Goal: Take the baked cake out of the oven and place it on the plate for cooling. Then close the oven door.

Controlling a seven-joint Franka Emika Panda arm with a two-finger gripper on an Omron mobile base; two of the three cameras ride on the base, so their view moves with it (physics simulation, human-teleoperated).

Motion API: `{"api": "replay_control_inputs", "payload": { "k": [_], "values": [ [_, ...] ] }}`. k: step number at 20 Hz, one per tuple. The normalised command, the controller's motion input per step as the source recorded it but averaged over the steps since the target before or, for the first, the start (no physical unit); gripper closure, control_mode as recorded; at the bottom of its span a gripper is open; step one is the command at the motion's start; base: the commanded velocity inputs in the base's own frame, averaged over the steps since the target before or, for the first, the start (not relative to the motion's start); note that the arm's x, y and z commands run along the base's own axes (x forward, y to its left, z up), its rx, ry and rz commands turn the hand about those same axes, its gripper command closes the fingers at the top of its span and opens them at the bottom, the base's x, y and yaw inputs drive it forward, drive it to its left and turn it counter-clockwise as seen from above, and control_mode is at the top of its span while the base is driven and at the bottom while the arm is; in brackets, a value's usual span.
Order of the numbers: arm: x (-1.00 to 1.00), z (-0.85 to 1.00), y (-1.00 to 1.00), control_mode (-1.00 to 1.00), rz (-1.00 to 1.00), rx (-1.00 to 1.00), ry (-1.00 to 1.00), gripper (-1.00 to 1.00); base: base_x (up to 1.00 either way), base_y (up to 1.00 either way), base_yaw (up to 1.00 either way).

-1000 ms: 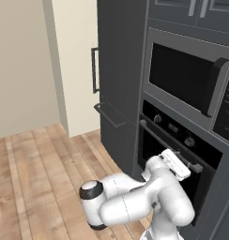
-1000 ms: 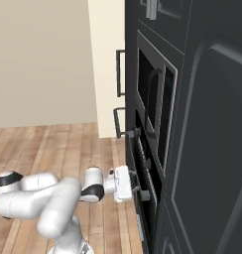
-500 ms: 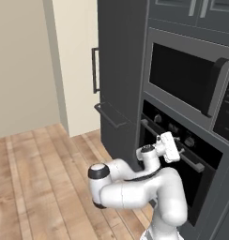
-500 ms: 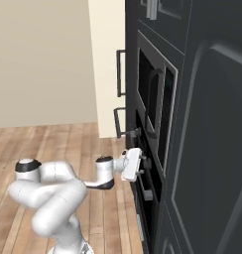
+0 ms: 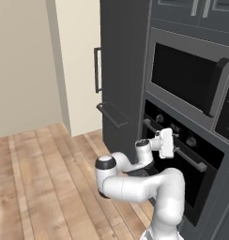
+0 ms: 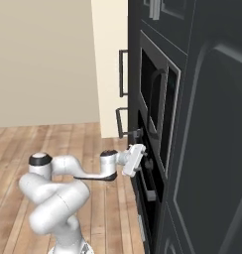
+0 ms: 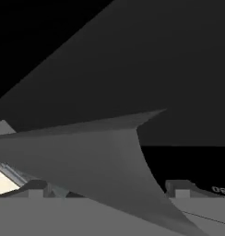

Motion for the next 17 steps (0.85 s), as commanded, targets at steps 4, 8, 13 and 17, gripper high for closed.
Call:
{"api": "replay_control_inputs", "payload": {
  "k": [4,8,13,17],
  "values": [
    [0.05,-0.86,-0.28,-1.0,-0.19,-0.26,-0.09,-1.0,0.0,0.0,0.0],
    [0.0,-1.0,-0.45,-1.0,-0.14,-0.29,-0.15,-1.0,0.0,0.0,0.0],
    [0.0,-1.0,-0.48,-1.0,-0.11,-0.32,-0.28,-1.0,0.0,0.0,0.0],
    [-0.13,-0.59,-0.27,-1.0,-0.03,-0.24,-0.4,-1.0,0.0,0.0,0.0]
  ]
}}
